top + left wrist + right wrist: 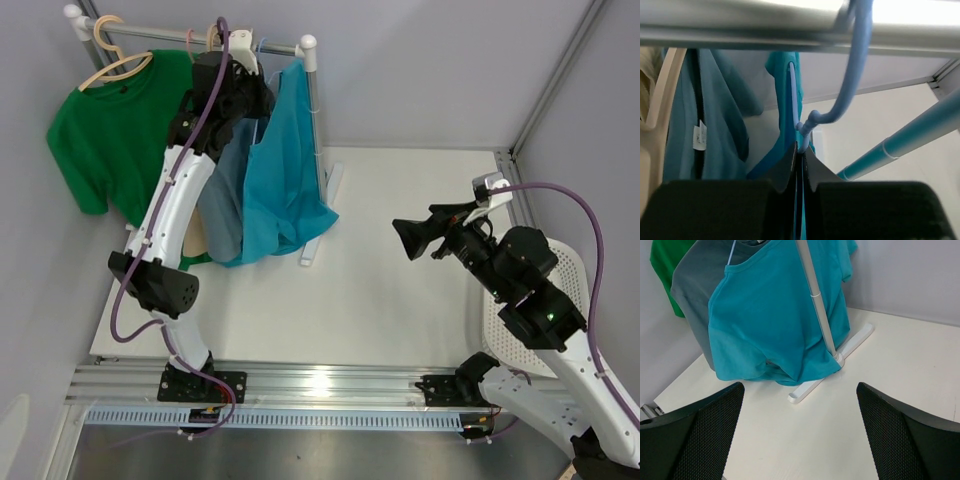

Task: Remove the t-shirt from the hanger

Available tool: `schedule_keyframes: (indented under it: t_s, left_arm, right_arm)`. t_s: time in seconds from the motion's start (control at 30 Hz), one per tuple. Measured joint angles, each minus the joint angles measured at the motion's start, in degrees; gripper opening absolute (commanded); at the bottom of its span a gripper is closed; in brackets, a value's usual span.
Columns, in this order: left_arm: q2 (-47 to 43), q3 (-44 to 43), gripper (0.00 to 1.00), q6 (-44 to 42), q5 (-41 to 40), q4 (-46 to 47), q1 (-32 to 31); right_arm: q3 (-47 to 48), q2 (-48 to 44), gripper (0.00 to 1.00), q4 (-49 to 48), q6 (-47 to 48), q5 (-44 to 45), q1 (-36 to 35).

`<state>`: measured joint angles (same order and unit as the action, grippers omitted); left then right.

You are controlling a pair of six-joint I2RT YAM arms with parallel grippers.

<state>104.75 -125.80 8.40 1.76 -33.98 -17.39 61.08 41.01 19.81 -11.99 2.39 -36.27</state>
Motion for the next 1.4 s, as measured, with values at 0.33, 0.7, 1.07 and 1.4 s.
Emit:
schedule_keyframes:
  t_s: [0.33,0.7,1.07,1.4]
  left_arm:
    - [-1.0,0.0,0.01,-2.6,1.9,3.8,-1.0]
    - [-18.0,12.3,0.01,-0.9,-11.4,5.1,-5.8]
    - [-36.1,33.8,0.01,11.8,-39.2,-0.7,-22.1]
    - [-32.9,30.2,0.01,17.2,-56.8,-5.7,-27.5]
  right_arm:
    - [0.0,-2.1,0.99,0.1,0.0,0.2,0.0]
    - [-0.9,-1.4,0.99,0.7,-0.5,0.0,0.0]
    - [-2.1,11.2,0.99,-3.9,-0.4,-16.6,-5.4]
    - [-4.0,20.4,0.99,-13.6,1.1,-13.8,-26.4]
